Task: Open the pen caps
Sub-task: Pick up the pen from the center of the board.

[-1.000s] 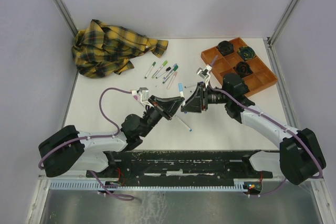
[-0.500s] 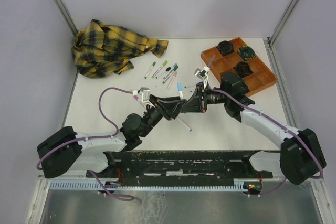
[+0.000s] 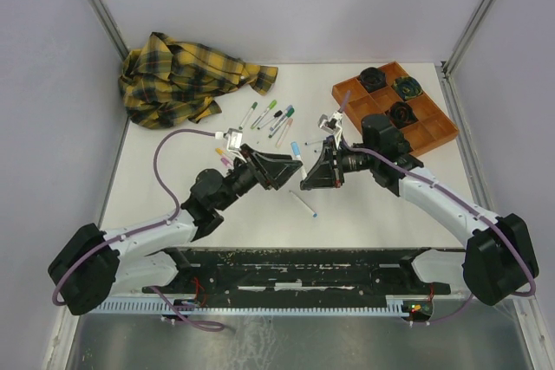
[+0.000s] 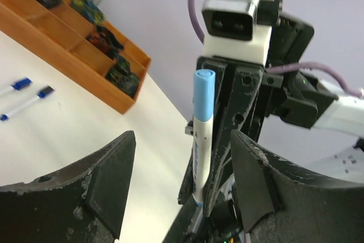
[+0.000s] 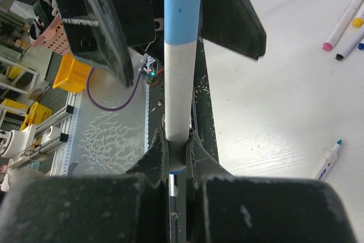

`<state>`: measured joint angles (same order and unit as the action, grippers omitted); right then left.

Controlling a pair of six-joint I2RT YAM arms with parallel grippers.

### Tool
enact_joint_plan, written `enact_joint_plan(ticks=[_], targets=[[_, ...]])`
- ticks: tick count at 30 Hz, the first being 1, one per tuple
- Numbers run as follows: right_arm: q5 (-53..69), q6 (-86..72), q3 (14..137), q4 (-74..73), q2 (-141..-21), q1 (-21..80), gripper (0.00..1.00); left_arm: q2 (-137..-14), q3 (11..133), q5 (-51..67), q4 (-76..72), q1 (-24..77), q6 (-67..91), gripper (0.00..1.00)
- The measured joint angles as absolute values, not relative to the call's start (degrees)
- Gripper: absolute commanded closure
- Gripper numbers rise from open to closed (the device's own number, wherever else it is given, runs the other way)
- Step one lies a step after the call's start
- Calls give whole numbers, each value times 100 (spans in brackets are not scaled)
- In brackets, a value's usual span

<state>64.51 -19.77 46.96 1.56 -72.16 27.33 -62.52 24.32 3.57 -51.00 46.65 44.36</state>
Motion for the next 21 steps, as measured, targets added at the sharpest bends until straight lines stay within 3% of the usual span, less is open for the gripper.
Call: enact_joint_plan(ticks=[3,7,11,13,18,21], targets=[[6466,-1778,4737,-80,-7216,2738,100,-6462,2536,773,-5076,4661,4563,36],[6469,-1529,4790,-353,-7216,2773,100,-6720,2694,1129,-5085,4661,4681,55],[6447,-1304,4845,-637,-7216,2814,100,-6914,2803,1343,-5157,4661,4805,94],[6442,-1236,4860,-746,-7216,2816,96,-6949,2825,1393,-5199,4661,4853,97],[6427,-1382,4875,-707,-7216,2812,73,-6991,2823,1409,-5330,4661,4864,97],[6458,-1747,4875,-401,-7216,2812,66,-7026,2764,1367,-5649,4659,4884,97]])
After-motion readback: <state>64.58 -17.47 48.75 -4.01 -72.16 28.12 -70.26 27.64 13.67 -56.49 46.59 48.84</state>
